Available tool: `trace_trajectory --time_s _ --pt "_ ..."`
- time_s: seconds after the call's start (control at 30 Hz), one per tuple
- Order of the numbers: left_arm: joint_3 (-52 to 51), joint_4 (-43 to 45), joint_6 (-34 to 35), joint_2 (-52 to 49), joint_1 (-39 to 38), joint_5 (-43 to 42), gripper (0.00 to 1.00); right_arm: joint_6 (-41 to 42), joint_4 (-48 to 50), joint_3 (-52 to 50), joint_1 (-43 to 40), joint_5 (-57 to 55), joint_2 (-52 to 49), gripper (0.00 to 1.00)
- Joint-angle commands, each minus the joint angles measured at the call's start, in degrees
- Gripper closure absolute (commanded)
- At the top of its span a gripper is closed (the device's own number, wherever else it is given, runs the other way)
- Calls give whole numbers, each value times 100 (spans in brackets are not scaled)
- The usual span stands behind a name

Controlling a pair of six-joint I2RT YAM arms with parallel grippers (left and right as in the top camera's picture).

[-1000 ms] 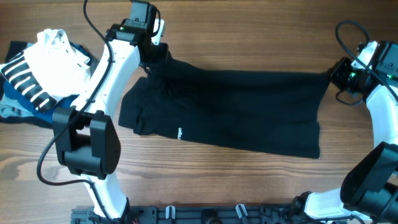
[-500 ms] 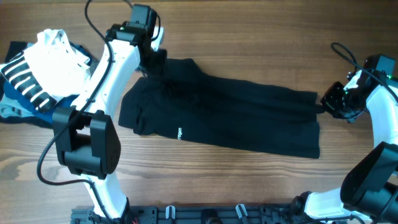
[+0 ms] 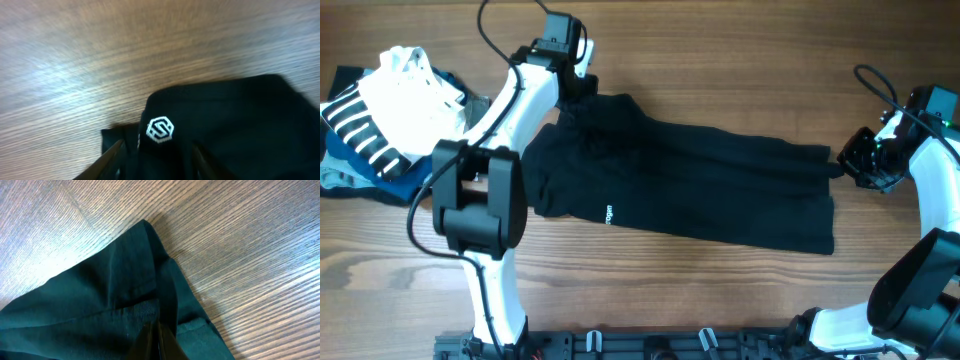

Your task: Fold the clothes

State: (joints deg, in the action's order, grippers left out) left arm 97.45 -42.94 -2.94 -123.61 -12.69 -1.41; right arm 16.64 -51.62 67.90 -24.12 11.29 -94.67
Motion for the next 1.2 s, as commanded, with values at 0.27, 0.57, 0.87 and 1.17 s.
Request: trace_trajectory --time_s 0.27,0.57,0.87,1.17 --pt "17 164 -111 -264 98 -780 96 11 44 22 -17 -79 35 96" --pt "28 44 -107 280 249 -796 96 4 216 24 -17 -79 35 96" --pt "28 -651 -109 1121 656 -645 96 -564 706 24 -17 909 39 95" --pt "26 -2253 -107 1113 782 -645 96 -103 -634 24 -17 -249 39 96"
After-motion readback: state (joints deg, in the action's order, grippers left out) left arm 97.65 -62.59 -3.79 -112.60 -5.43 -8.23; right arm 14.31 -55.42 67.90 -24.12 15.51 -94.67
